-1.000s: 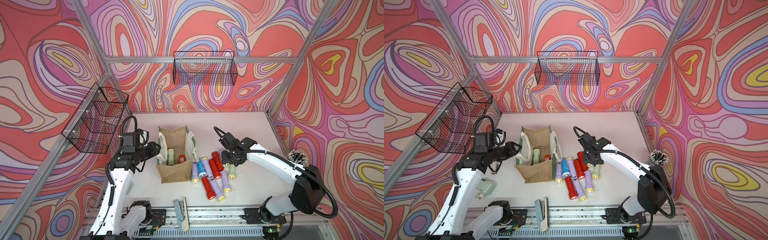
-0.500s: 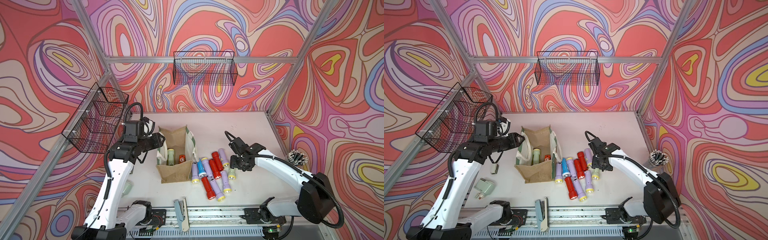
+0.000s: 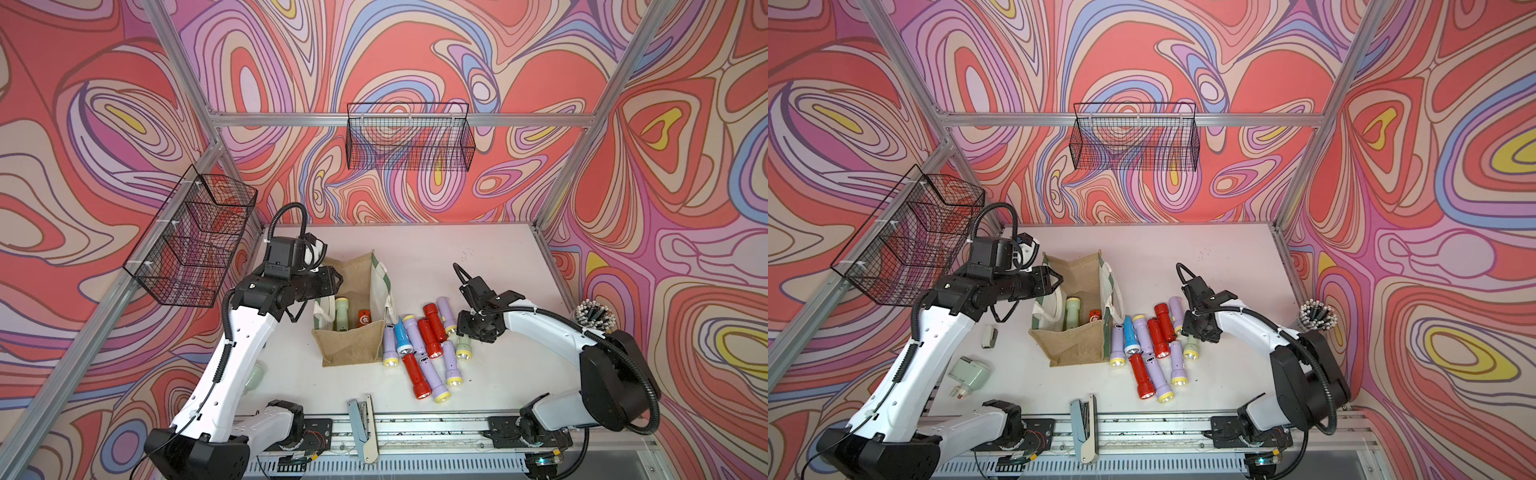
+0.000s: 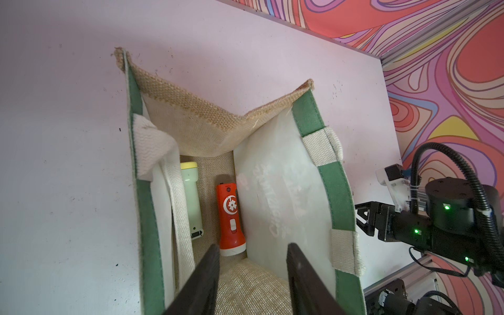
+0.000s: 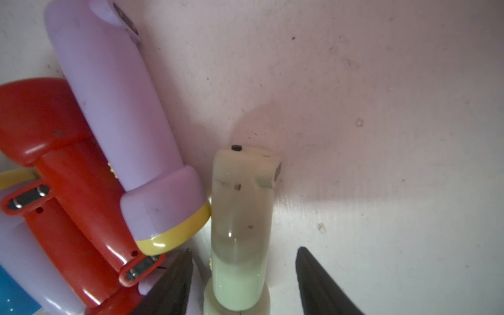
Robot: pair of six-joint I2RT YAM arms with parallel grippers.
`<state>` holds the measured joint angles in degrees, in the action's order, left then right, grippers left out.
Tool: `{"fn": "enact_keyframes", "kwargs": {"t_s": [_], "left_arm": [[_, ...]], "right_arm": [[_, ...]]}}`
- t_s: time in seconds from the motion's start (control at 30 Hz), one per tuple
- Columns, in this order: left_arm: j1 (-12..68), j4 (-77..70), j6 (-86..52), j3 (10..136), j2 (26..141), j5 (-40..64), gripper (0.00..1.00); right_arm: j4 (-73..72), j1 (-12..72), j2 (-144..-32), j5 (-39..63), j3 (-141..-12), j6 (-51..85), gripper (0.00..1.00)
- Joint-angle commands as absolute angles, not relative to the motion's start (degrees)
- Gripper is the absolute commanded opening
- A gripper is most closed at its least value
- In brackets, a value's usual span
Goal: Put the flashlights into the tote bags
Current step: Pick up the flashlight from the center of the board.
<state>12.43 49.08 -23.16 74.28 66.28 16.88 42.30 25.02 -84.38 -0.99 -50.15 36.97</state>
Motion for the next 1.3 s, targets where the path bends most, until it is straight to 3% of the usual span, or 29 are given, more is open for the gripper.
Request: {"fn": "enact_keyframes", "kwargs": {"t_s": [0.0, 0.57, 0.93, 1.27], "left_arm": [[12.83, 49.4, -23.18, 75.08, 66.4, 16.7, 0.44], [12.83, 47.94, -23.55, 73.23, 65.72, 15.48, 0.44], [12.83, 47.2, -23.92, 72.6, 64.84, 14.6, 0.44], [12.83, 46.1, -24.45, 70.85, 63.58, 14.36, 0.44]], "right_arm": [[39.97, 24.19, -86.47, -0.71, -49.31, 37.44, 0.61], [39.22, 23.8, -91.66, -2.84, -47.76, 36.64, 0.44], [42.03, 23.79, -90.59, -5.86, -48.65, 35.08, 0.22], [49.89, 23.81, -82.74, -11.03, -56.84, 31.06, 0.18]]}}
